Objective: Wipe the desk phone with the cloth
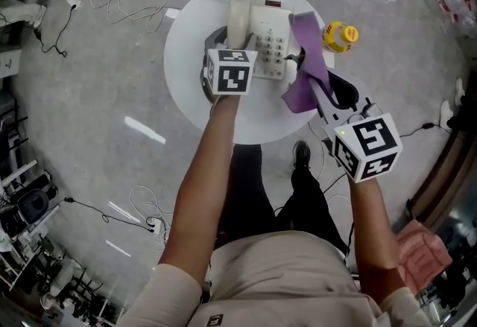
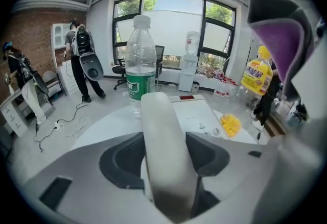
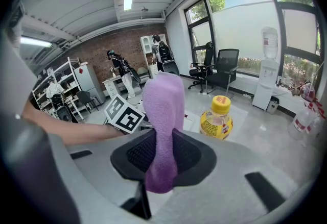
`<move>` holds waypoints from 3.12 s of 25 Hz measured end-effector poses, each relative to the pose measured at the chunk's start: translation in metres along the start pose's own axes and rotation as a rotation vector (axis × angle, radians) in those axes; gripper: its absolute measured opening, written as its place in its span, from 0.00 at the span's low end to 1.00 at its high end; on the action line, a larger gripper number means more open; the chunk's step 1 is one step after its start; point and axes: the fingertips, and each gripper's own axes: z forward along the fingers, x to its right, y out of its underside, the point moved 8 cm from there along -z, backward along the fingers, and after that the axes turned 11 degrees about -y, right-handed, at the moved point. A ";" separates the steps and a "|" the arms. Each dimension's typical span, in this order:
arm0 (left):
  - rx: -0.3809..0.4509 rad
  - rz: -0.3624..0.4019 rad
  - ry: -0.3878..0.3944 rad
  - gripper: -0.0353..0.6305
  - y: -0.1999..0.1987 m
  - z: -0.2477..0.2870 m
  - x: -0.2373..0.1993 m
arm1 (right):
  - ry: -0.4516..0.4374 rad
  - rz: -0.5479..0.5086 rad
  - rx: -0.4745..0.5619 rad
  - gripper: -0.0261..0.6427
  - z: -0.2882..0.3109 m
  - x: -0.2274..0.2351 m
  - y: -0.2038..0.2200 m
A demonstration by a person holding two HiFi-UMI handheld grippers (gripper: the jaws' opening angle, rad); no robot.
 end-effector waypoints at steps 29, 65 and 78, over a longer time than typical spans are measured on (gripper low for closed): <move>0.254 -0.922 0.908 0.38 -0.017 -0.148 -0.028 | -0.242 0.216 0.178 0.15 0.002 -0.019 -0.036; 0.336 -1.159 1.242 0.37 -0.003 -0.210 -0.015 | -0.396 0.292 0.281 0.16 0.003 -0.089 -0.052; 0.337 -1.191 1.191 0.37 0.010 -0.206 -0.024 | -0.551 0.327 0.120 0.15 0.002 -0.117 -0.010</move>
